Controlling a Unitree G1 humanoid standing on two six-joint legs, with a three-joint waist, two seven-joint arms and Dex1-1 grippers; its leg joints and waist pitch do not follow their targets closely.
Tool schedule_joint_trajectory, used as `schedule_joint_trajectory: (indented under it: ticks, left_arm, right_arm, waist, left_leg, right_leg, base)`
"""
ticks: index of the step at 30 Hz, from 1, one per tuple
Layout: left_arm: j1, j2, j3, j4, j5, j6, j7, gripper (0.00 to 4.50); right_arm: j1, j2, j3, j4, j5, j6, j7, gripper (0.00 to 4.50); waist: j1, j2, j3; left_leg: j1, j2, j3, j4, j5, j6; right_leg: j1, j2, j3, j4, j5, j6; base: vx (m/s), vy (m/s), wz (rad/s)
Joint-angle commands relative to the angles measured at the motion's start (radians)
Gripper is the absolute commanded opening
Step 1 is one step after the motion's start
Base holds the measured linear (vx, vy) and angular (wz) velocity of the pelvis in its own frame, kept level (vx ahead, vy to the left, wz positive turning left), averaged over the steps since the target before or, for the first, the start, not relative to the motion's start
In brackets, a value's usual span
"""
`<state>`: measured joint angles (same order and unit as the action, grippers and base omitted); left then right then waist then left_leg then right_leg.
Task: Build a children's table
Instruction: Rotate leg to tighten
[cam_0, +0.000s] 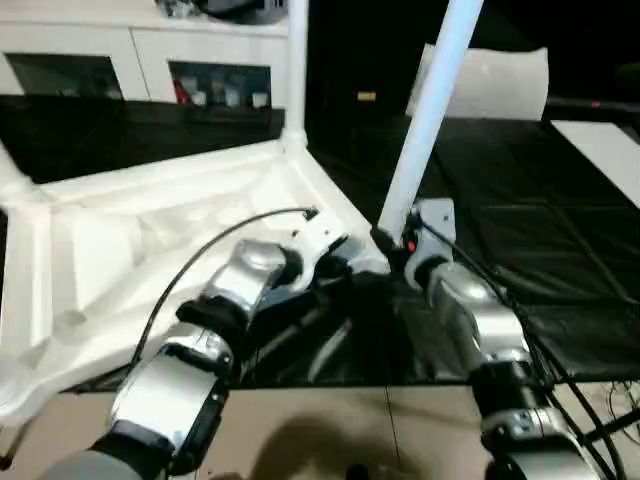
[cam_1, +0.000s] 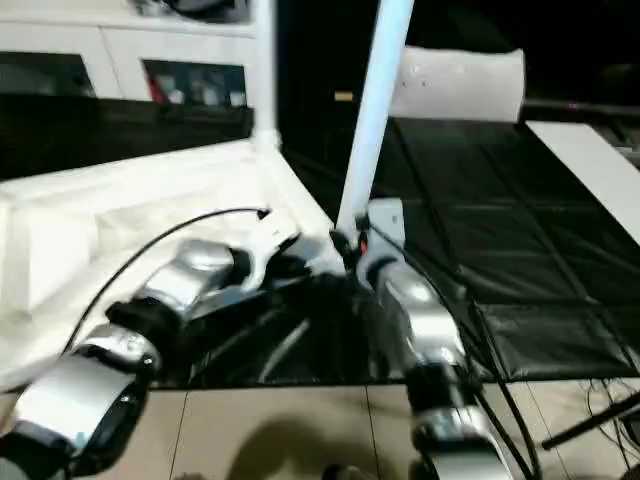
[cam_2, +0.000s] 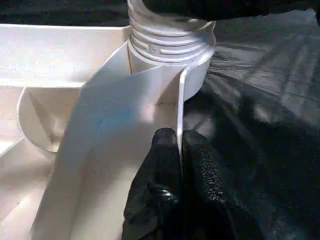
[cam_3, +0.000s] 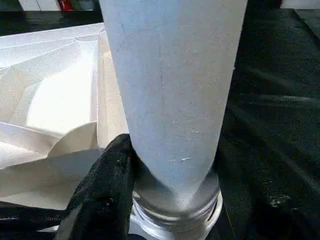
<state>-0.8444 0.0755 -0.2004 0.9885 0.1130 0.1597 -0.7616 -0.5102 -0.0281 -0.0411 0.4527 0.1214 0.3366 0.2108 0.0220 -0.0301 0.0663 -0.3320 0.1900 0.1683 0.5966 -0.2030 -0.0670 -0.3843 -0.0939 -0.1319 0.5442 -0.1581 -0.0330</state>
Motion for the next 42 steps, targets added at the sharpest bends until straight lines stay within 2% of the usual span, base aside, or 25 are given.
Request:
schedule_joint_trajectory:
  ticks: [1, 3, 4, 6, 7, 9, 10, 11, 13, 14, 17, 19, 21, 22, 24, 25, 26, 31, 34, 36, 39, 42]
  left_arm:
    - [-0.063, -0.049, 0.034, -0.091, -0.047, -0.05, 0.035, 0.0]
    - [-0.057, -0.042, 0.03, -0.097, -0.04, -0.048, 0.032, 0.0]
    - [-0.043, -0.031, 0.024, -0.113, -0.031, -0.034, 0.038, 0.0]
    - [-0.03, -0.017, 0.016, -0.128, -0.021, -0.025, 0.036, 0.0]
    - [-0.021, -0.01, 0.012, -0.136, -0.017, -0.023, 0.03, 0.0]
    - [-0.008, 0.004, 0.007, -0.145, -0.013, -0.028, 0.011, 0.0]
    - [-0.004, 0.01, 0.004, -0.149, -0.012, -0.031, 0.004, 0.0]
    - [-0.001, 0.013, 0.003, -0.15, -0.012, -0.032, 0.001, 0.0]
    - [0.018, 0.042, -0.006, -0.157, -0.011, -0.052, -0.038, 0.0]
    - [0.026, 0.052, -0.008, -0.16, -0.011, -0.056, -0.052, 0.0]
    - [0.039, 0.077, -0.012, -0.165, -0.011, -0.065, -0.08, 0.0]
    - [0.052, 0.103, -0.016, -0.169, -0.009, -0.071, -0.098, 0.0]
    - [0.059, 0.127, -0.019, -0.161, -0.006, -0.087, -0.12, 0.0]
    - [0.06, 0.136, -0.022, -0.157, -0.004, -0.096, -0.131, 0.0]
    - [0.063, 0.147, -0.025, -0.154, -0.005, -0.106, -0.146, 0.0]
    - [0.063, 0.15, -0.025, -0.153, -0.005, -0.108, -0.151, 0.0]
    - [0.07, 0.17, -0.034, -0.154, -0.007, -0.128, -0.194, 0.0]
    - [0.088, 0.21, -0.052, -0.155, -0.017, -0.2, -0.301, 0.0]
    - [0.098, 0.236, -0.074, -0.157, -0.021, -0.262, -0.38, 0.0]
    - [0.103, 0.258, -0.09, -0.162, -0.032, -0.301, -0.473, 0.0]
    - [0.102, 0.274, -0.102, -0.166, -0.046, -0.325, -0.563, 0.0]
    - [0.098, 0.282, -0.113, -0.169, -0.044, -0.336, -0.596, 0.0]
  right_arm:
    - [0.009, 0.097, 0.071, 0.058, 0.038, 0.053, 0.039, 2.01]
    - [0.009, 0.1, 0.069, 0.058, 0.033, 0.055, 0.036, 2.01]
    - [0.004, 0.115, 0.046, 0.071, 0.033, 0.056, 0.025, 2.01]
    - [-0.003, 0.125, 0.02, 0.083, 0.043, 0.055, 0.017, 2.01]
    - [-0.007, 0.125, 0.013, 0.091, 0.043, 0.05, 0.01, 2.36]
    - [-0.015, 0.122, 0.006, 0.102, 0.049, 0.04, 0.01, 2.71]
    - [-0.019, 0.12, 0.003, 0.107, 0.053, 0.035, 0.011, 2.74]
    - [-0.02, 0.119, 0.001, 0.109, 0.055, 0.033, 0.011, 2.93]
    - [-0.017, 0.103, -0.004, 0.103, 0.062, 0.019, 0.031, 2.93]
    - [-0.014, 0.096, -0.007, 0.097, 0.064, 0.016, 0.039, 3.14]
    - [0.001, 0.078, -0.014, 0.073, 0.062, 0.007, 0.059, 3.33]
    - [0.029, 0.054, -0.022, 0.028, 0.067, -0.002, 0.107, 3.56]
    - [0.07, 0.009, -0.006, -0.03, 0.069, -0.006, 0.165, 3.78]
    - [0.089, -0.014, 0.005, -0.053, 0.068, -0.009, 0.192, 3.78]
    - [0.112, -0.041, 0.015, -0.084, 0.079, -0.001, 0.229, 4.08]
    - [0.118, -0.047, 0.015, -0.094, 0.086, 0.009, 0.239, 4.08]
    - [0.152, -0.101, 0.02, -0.153, 0.095, 0.015, 0.301, 4.22]
    - [0.204, -0.218, 0.03, -0.267, 0.128, -0.001, 0.476, 4.43]
    - [0.224, -0.3, 0.055, -0.318, 0.139, -0.003, 0.572, 4.43]
    - [0.232, -0.377, 0.099, -0.326, 0.111, -0.053, 0.675, 4.43]
    - [0.228, -0.431, 0.148, -0.318, 0.087, -0.091, 0.769, 4.43]
    - [0.218, -0.445, 0.171, -0.308, 0.074, -0.099, 0.798, 4.43]
  waist:
    - [0.006, -0.004, -0.066]
    - [0.01, -0.002, -0.066]
    - [0.012, -0.003, -0.067]
    - [0.014, -0.005, -0.07]
    - [0.015, -0.007, -0.072]
    - [0.015, -0.006, -0.07]
    - [0.016, -0.007, -0.069]
    - [0.016, -0.006, -0.068]
    - [0.016, -0.007, -0.067]
    - [0.013, -0.006, -0.067]
    - [0.012, -0.004, -0.067]
    - [0.014, -0.003, -0.07]
    - [0.018, -0.004, -0.072]
    - [0.019, -0.004, -0.075]
    - [0.02, -0.006, -0.077]
    - [0.021, -0.006, -0.075]
    - [0.022, -0.004, -0.074]
    - [0.025, -0.008, -0.071]
    - [0.029, -0.011, -0.069]
    - [0.035, -0.011, -0.068]
    - [0.045, -0.013, -0.068]
    - [0.052, -0.012, -0.069]
  left_leg:
    - [-0.001, 0.037, -0.014, -0.082, -0.247, 0.044]
    - [0.0, 0.037, -0.012, -0.082, -0.237, 0.044]
    - [0.001, 0.037, -0.011, -0.081, -0.232, 0.043]
    - [-0.007, 0.035, -0.01, -0.08, -0.208, 0.041]
    - [-0.011, 0.034, -0.009, -0.078, -0.18, 0.046]
    - [-0.013, 0.033, -0.006, -0.077, -0.181, 0.051]
    - [-0.011, 0.031, -0.005, -0.075, -0.192, 0.05]
    - [-0.014, 0.029, -0.005, -0.075, -0.195, 0.049]
    - [-0.011, 0.029, -0.006, -0.076, -0.2, 0.047]
    - [-0.015, 0.03, -0.009, -0.079, -0.205, 0.045]
    - [-0.012, 0.033, -0.008, -0.079, -0.213, 0.04]
    - [-0.014, 0.034, -0.009, -0.08, -0.2, 0.039]
    - [-0.015, 0.037, -0.008, -0.08, -0.185, 0.047]
    - [-0.02, 0.037, -0.007, -0.079, -0.16, 0.05]
    - [-0.025, 0.036, -0.005, -0.075, -0.131, 0.062]
    - [-0.026, 0.036, -0.005, -0.076, -0.133, 0.064]
    - [-0.023, 0.034, -0.002, -0.074, -0.149, 0.067]
    - [-0.026, 0.034, -0.004, -0.075, -0.162, 0.073]
    - [-0.021, 0.034, -0.003, -0.074, -0.179, 0.075]
    - [-0.019, 0.036, -0.004, -0.074, -0.185, 0.072]
    - [-0.015, 0.039, -0.001, -0.074, -0.184, 0.072]
    - [-0.016, 0.043, -0.003, -0.076, -0.18, 0.067]
  right_leg:
    - [0.042, -0.074, 0.055, -0.063, -0.385, -0.133]
    - [0.04, -0.073, 0.058, -0.061, -0.395, -0.136]
    - [0.038, -0.073, 0.061, -0.059, -0.388, -0.142]
    - [0.042, -0.075, 0.066, -0.051, -0.373, -0.147]
    - [0.043, -0.073, 0.069, -0.045, -0.34, -0.154]
    - [0.039, -0.07, 0.067, -0.046, -0.36, -0.148]
    - [0.035, -0.072, 0.067, -0.052, -0.396, -0.137]
    - [0.035, -0.07, 0.065, -0.055, -0.429, -0.122]
    - [0.032, -0.069, 0.064, -0.059, -0.455, -0.109]
    - [0.033, -0.067, 0.062, -0.059, -0.474, -0.093]
    - [0.028, -0.067, 0.063, -0.061, -0.473, -0.094]
    - [0.031, -0.066, 0.065, -0.054, -0.44, -0.1]
    - [0.033, -0.065, 0.067, -0.049, -0.39, -0.118]
    - [0.035, -0.066, 0.07, -0.041, -0.343, -0.129]
    - [0.037, -0.063, 0.07, -0.034, -0.284, -0.145]
    - [0.037, -0.063, 0.07, -0.034, -0.285, -0.148]
    - [0.036, -0.064, 0.069, -0.041, -0.319, -0.145]
    - [0.037, -0.064, 0.068, -0.046, -0.366, -0.118]
    - [0.031, -0.063, 0.066, -0.055, -0.425, -0.097]
    - [0.029, -0.066, 0.066, -0.057, -0.452, -0.089]
    - [0.024, -0.067, 0.069, -0.055, -0.434, -0.101]
    - [0.026, -0.067, 0.069, -0.046, -0.398, -0.12]
  base:
    - [0.0, 0.0, 0.0]
    - [0.0, 0.0, 0.0]
    - [0.0, 0.0, 0.0]
    - [0.0, 0.0, 0.0]
    - [0.0, 0.0, 0.0]
    - [0.0, 0.0, 0.0]
    - [0.0, 0.0, 0.0]
    - [0.0, 0.0, 0.0]
    - [0.0, 0.0, 0.0]
    - [0.0, 0.0, 0.0]
    - [0.0, 0.0, 0.0]
    - [0.0, 0.0, 0.0]
    - [0.0, 0.0, 0.0]
    - [0.0, 0.0, 0.0]
    - [0.0, 0.0, 0.0]
    - [0.0, 0.0, 0.0]
    - [0.0, 0.0, 0.0]
    - [0.0, 0.0, 0.0]
    - [0.0, 0.0, 0.0]
    - [0.0, 0.0, 0.0]
    - [0.0, 0.0, 0.0]
    - [0.0, 0.0, 0.0]
